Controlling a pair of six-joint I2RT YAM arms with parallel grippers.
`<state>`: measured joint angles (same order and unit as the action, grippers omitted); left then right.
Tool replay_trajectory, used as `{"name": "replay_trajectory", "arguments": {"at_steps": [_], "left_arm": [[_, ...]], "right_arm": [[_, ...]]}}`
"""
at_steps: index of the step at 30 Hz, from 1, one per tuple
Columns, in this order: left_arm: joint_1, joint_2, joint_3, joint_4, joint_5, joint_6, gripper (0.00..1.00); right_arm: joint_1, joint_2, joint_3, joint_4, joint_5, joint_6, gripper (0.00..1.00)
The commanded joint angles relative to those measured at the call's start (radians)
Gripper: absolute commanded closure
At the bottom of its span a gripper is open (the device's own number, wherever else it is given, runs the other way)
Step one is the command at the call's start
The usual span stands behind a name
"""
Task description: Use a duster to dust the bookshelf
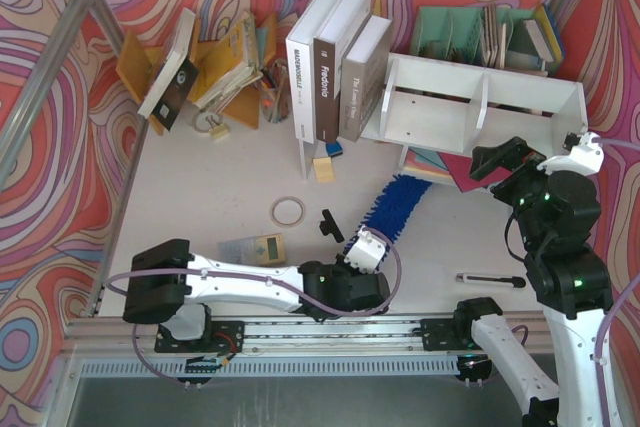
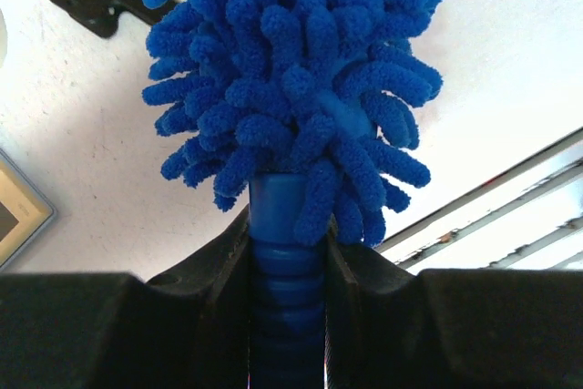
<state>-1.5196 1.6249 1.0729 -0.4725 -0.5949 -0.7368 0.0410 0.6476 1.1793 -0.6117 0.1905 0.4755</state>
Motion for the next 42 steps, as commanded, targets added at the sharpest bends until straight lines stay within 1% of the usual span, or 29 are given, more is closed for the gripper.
{"name": "replay_trajectory", "arguments": {"at_steps": [1,5,9,11,15,20,22,31,37,42], "left_arm": [[-0.019,-0.078,0.039,-0.025,-0.127,-0.004,1.0],[-0.019,-0.096,-0.005,-0.007,-0.127,-0.026,1.0],[-0.017,-0.046,-0.019,-0.028,-0.095,-0.048,1.0],[-0.016,-0.017,-0.021,-0.029,-0.057,-0.051,1.0],[-0.014,0.028,-0.002,-0.052,-0.012,-0.045,1.0],[-0.004,0.039,0.021,-0.046,0.007,-0.015,1.0],[-0.004,0.042,0.044,-0.06,-0.007,-0.001,1.0],[-0.016,-0.059,0.092,-0.053,-0.067,0.029,1.0],[-0.015,-0.046,0.047,-0.034,-0.064,0.016,1.0],[0.012,0.006,-0.003,0.002,0.011,-0.023,1.0]], "right_arm": [[0.002,-0.008,0.007,0.023,0.007,-0.006,0.01],[0.002,-0.012,0.001,0.022,0.006,-0.006,0.01],[0.002,-0.015,0.0,0.018,0.009,-0.008,0.01],[0.002,-0.014,0.0,0.019,0.008,-0.005,0.01],[0.002,-0.013,0.004,0.018,0.004,-0.004,0.01],[0.002,-0.018,0.002,0.017,0.004,0.002,0.01],[0.001,-0.019,0.005,0.016,0.001,0.003,0.01],[0.002,-0.017,0.016,0.007,0.004,-0.006,0.01],[0.002,-0.022,0.001,0.012,-0.001,-0.001,0.01],[0.002,-0.02,0.0,0.012,-0.003,-0.002,0.01]]}}
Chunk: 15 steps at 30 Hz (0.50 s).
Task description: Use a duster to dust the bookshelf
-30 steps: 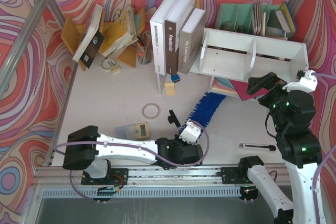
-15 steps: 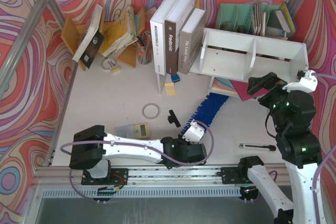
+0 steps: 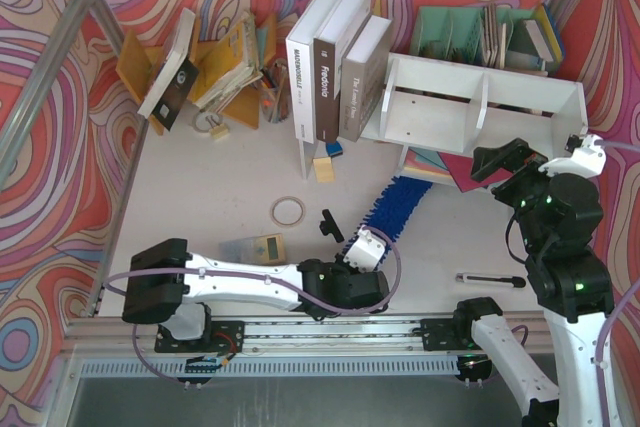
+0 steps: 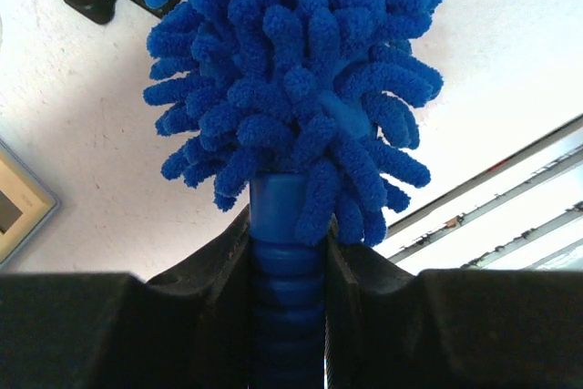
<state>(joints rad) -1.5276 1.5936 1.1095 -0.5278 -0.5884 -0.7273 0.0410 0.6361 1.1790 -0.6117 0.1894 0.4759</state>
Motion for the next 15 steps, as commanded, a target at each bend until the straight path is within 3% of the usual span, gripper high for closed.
{"name": "replay_trajectory", "arguments": {"at_steps": [1,15], "left_arm": [[0.024,0.048,-0.044,0.063,0.019,-0.034,1.0],[0.008,0.027,0.144,0.005,-0.032,0.091,1.0]], "right_arm": [[0.001,-0.009,0.001,0.013,-0.003,-0.003,0.01],[0.001,0.012,0.018,0.018,-0.005,-0.013,0.01]]}}
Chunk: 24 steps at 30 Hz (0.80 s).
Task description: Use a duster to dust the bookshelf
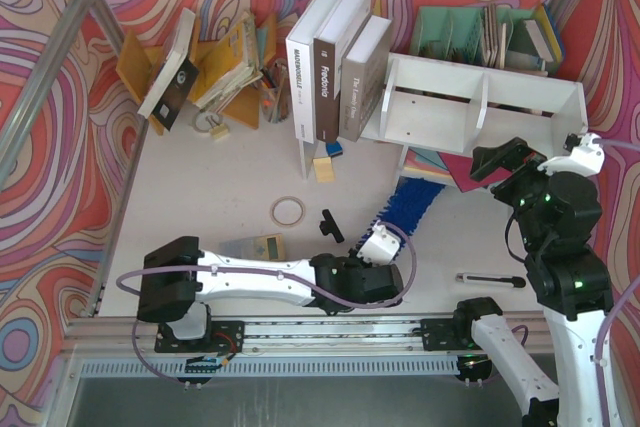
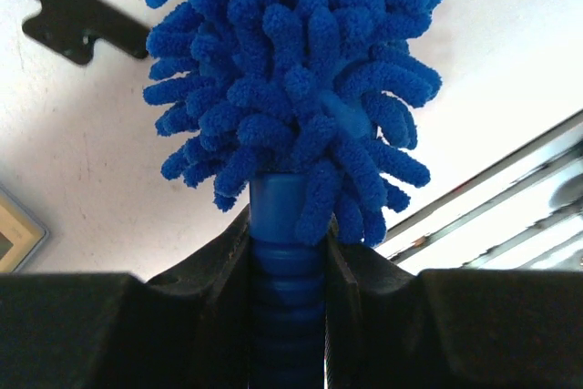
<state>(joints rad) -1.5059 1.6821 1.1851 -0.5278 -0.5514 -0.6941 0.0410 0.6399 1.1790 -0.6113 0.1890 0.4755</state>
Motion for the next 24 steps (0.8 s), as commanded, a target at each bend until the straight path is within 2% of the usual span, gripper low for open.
{"name": "replay_trajectory", "arguments": {"at_steps": [1,6,15,24], "left_arm": [[-0.017,-0.069,0.076,0.008,-0.071,0.066,1.0],[-0.02,-0.091,0.035,0.046,-0.075,0.072,1.0],[0.019,-0.026,-0.093,0.077,-0.009,-0.018,1.0],[0.016,0.004,0.046,0.029,-0.001,0.059,1.0]], "right_arm": [[0.001,0.009,0.018,0.016,-0.002,-0.013,0.01],[0.001,0.004,0.013,0.016,0.0,-0.011,0.01],[0.002,0.006,0.0,0.023,-0.009,-0.008,0.01],[0.002,-0.003,-0.002,0.016,-0.007,-0.006,0.01]]}}
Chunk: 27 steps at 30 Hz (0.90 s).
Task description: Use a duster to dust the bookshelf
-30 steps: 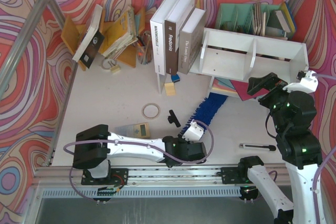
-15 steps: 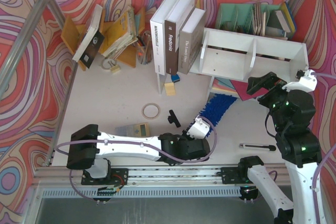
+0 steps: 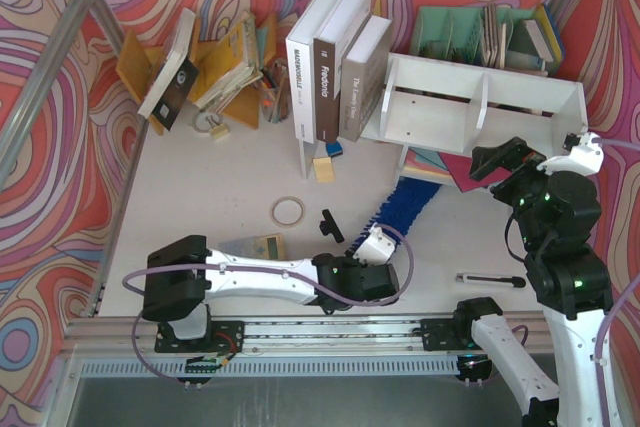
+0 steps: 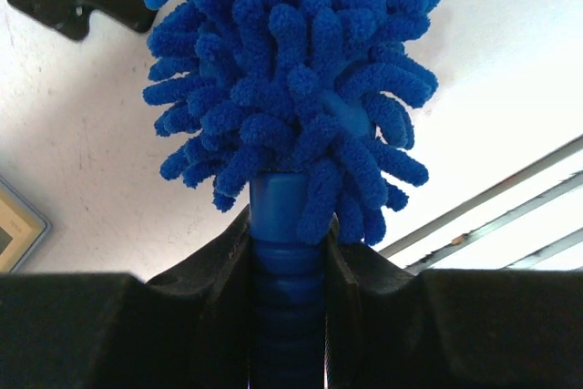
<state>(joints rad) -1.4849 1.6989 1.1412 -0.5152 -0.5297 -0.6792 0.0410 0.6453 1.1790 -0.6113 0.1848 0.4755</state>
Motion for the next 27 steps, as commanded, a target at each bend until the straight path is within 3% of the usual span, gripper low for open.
{"name": "replay_trajectory", "arguments": {"at_steps": [1,9,20,27], "left_arm": [[-0.008,-0.013,0.116,0.011,-0.024,0.059,1.0],[-0.061,0.019,0.282,0.012,-0.011,0.169,1.0],[-0.032,0.022,0.148,0.045,-0.012,0.122,1.0],[-0.029,0.042,0.2,0.062,0.0,0.159,1.0]], "right_arm": [[0.001,-0.008,-0.003,0.016,-0.003,-0.006,0.01],[0.002,-0.006,-0.003,0.017,-0.004,-0.004,0.01],[0.001,-0.014,-0.019,0.018,-0.005,-0.003,0.01],[0.001,-0.021,-0.019,0.015,0.001,-0.008,0.01]]}}
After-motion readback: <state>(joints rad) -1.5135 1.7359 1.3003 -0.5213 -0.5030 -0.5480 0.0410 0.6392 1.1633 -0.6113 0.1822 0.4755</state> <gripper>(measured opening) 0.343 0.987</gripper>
